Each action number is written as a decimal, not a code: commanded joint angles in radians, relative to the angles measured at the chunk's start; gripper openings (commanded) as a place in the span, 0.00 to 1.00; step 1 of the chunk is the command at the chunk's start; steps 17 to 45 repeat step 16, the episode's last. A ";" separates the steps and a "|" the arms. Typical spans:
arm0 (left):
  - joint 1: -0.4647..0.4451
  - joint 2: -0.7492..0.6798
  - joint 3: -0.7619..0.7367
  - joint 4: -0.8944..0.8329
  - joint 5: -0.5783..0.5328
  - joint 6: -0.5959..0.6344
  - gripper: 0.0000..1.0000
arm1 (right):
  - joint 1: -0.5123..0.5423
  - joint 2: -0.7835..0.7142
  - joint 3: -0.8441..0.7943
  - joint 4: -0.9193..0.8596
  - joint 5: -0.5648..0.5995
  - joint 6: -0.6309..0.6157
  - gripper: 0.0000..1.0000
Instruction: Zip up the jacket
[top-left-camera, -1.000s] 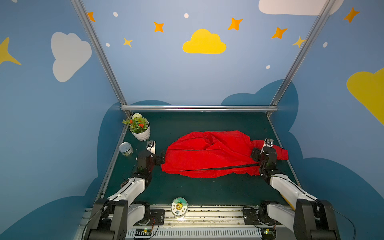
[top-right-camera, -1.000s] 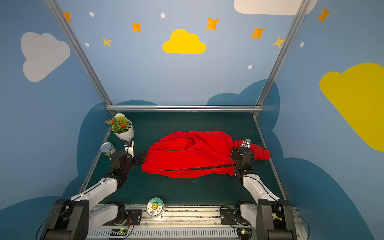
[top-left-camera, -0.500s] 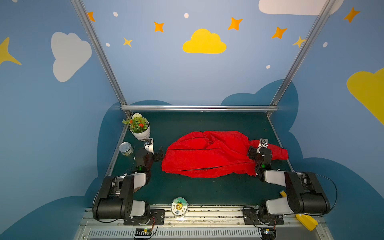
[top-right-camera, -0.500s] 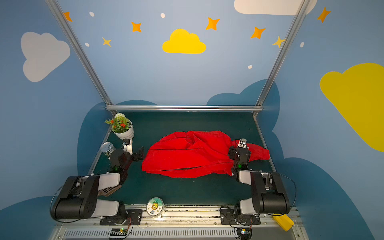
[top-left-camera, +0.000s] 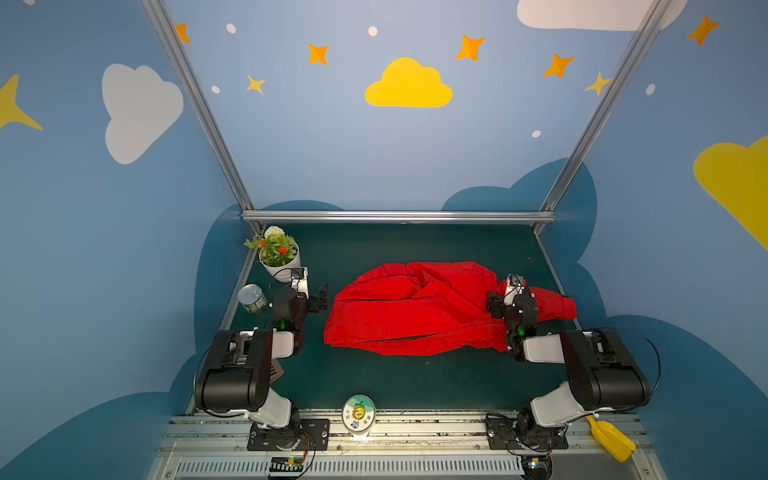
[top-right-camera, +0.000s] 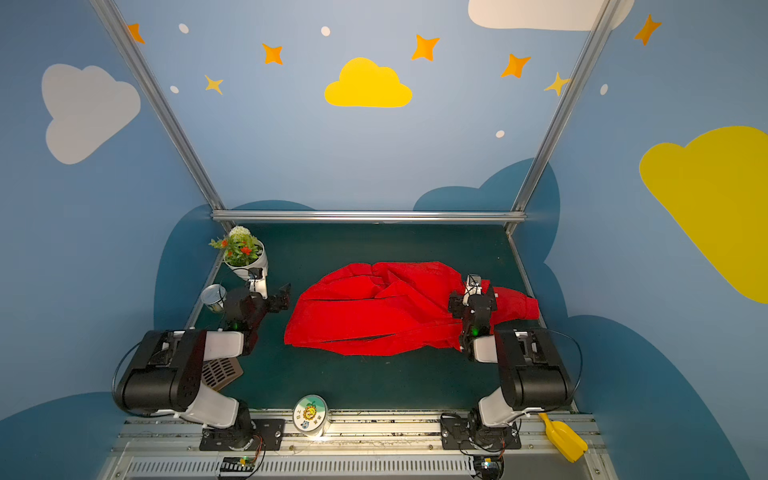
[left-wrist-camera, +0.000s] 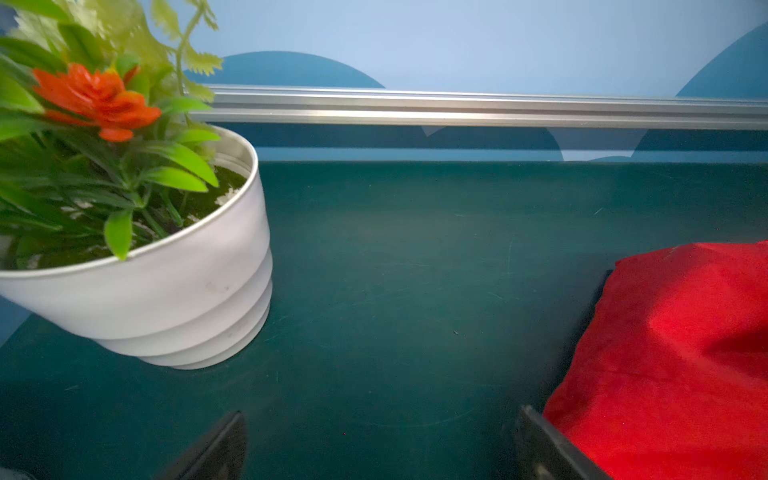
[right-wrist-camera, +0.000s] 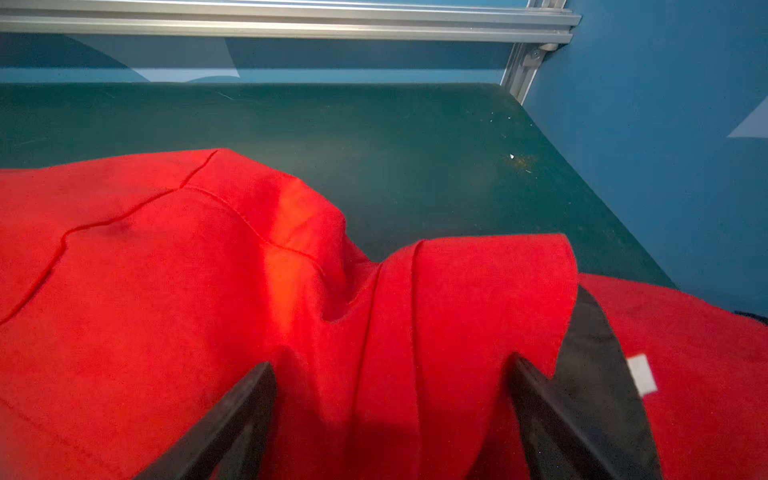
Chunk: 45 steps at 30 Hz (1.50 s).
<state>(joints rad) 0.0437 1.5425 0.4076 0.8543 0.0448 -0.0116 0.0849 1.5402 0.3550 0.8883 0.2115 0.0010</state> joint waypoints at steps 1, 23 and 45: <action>0.000 -0.007 0.000 -0.059 -0.014 -0.008 0.99 | -0.005 0.000 0.014 0.024 -0.021 0.005 0.89; 0.000 -0.009 -0.005 -0.053 -0.016 -0.008 0.99 | -0.009 -0.008 0.025 -0.012 -0.030 0.013 0.88; 0.000 -0.009 -0.005 -0.053 -0.016 -0.008 0.99 | -0.009 -0.008 0.025 -0.012 -0.030 0.013 0.88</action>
